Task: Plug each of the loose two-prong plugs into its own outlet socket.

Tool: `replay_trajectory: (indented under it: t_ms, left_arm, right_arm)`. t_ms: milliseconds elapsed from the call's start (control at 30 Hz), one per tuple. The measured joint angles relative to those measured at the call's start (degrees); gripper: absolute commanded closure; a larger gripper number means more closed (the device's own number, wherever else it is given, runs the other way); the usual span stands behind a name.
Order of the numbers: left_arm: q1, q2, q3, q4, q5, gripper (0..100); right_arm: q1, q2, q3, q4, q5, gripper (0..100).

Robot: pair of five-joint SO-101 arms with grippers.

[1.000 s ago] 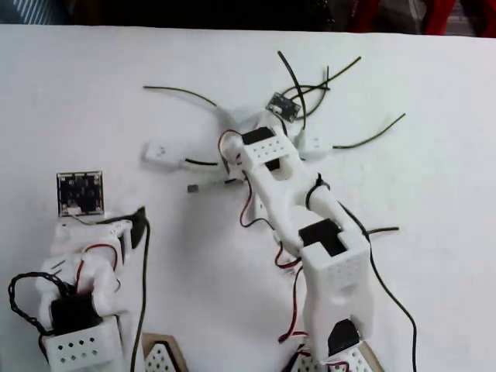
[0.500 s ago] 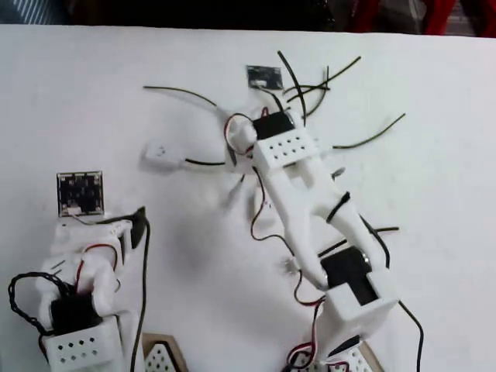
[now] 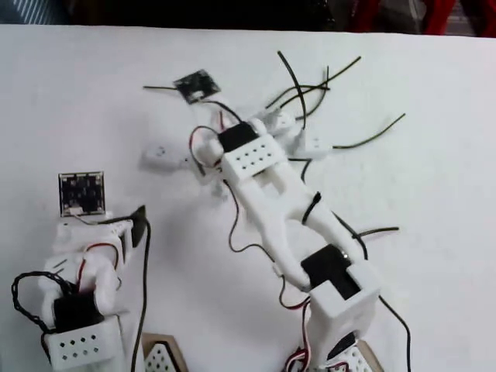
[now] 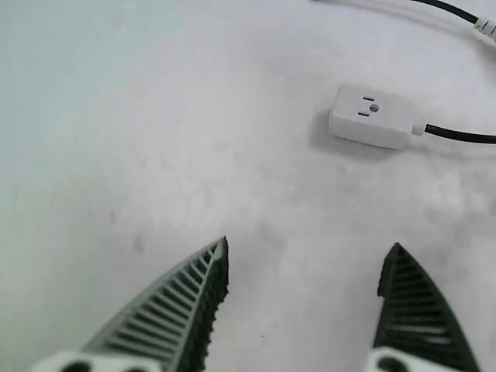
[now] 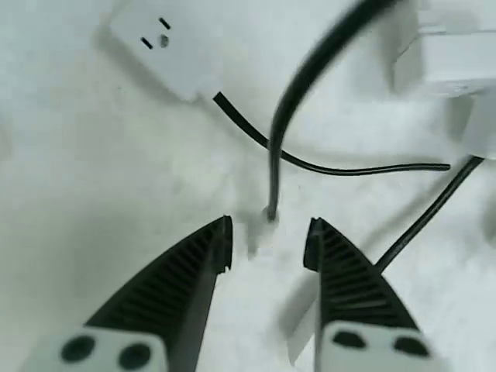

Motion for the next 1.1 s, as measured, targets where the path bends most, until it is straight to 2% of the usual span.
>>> replay_trajectory:
  t_ms: [167,333,633,800,967,1100]
  left_arm:
    - [0.0,0.0,0.0,0.0,0.0,69]
    - [0.0,0.0,0.0,0.0,0.0,69]
    - [0.0,0.0,3.6,0.0,-11.3,69]
    - [0.0,0.0,8.8,-4.7,-13.5,69]
    - [0.0,0.0,10.8,-7.1,-13.6,69]
    - [0.0,0.0,10.8,-7.5,-13.7,69]
  right_arm:
    - [-2.2,0.0,-5.5,5.0,0.2,82.9]
    - [-1.8,0.1,-4.8,5.6,0.2,82.9]
    - [-1.4,12.5,-5.2,2.7,3.8,82.9]
    - [-1.3,19.0,-10.8,2.7,4.1,83.7]
    - [-1.3,23.2,-17.4,4.1,4.1,90.4]
    - [-0.4,24.7,-23.9,6.3,4.1,88.9]
